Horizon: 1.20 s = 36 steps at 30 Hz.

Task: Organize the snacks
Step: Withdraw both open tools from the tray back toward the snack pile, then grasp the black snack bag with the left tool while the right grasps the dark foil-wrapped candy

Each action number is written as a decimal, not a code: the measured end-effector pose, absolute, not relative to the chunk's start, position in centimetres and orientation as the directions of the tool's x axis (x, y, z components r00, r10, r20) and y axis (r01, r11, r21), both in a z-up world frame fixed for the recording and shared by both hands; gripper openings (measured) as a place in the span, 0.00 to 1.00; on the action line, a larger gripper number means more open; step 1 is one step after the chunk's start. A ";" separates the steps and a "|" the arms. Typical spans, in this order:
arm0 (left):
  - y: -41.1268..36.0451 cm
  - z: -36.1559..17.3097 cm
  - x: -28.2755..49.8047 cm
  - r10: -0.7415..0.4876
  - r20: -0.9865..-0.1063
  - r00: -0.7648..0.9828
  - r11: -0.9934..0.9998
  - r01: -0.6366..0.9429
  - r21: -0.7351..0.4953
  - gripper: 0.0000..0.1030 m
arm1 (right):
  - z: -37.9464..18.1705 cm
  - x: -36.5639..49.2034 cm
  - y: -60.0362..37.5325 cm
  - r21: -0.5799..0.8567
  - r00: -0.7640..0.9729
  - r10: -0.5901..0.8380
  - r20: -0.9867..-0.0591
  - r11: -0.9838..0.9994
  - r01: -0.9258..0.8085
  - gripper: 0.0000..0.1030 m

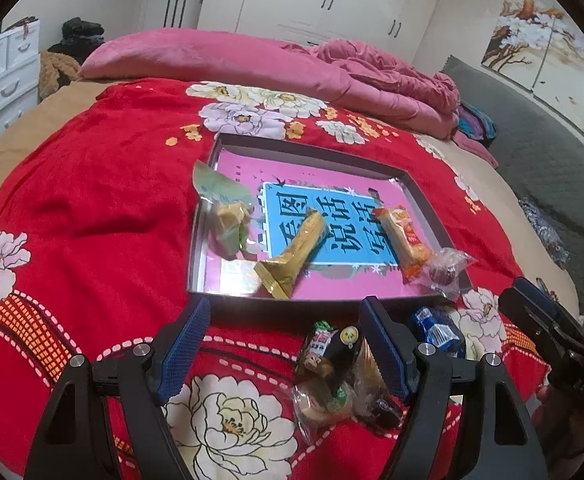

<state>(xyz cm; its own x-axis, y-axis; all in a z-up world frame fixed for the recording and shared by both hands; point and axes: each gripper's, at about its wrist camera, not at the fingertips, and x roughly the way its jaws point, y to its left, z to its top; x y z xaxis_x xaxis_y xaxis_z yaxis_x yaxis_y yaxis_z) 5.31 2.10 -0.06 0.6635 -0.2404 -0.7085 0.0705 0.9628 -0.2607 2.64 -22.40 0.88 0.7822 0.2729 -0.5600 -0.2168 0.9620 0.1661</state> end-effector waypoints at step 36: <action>2.0 -1.7 4.5 -0.288 -0.769 0.571 0.956 0.122 -0.267 0.76 | -6.4 0.6 -14.1 0.123 0.483 0.374 -0.792 0.872 -0.473 0.46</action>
<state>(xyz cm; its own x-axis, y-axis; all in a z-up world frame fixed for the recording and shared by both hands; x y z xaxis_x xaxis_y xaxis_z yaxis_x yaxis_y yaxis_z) 4.51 2.02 -1.71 0.5709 -0.2881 -0.7688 0.1222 0.9558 -0.2675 0.60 -14.06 -6.37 0.4829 0.3736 -0.7920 -0.4735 0.8722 0.1227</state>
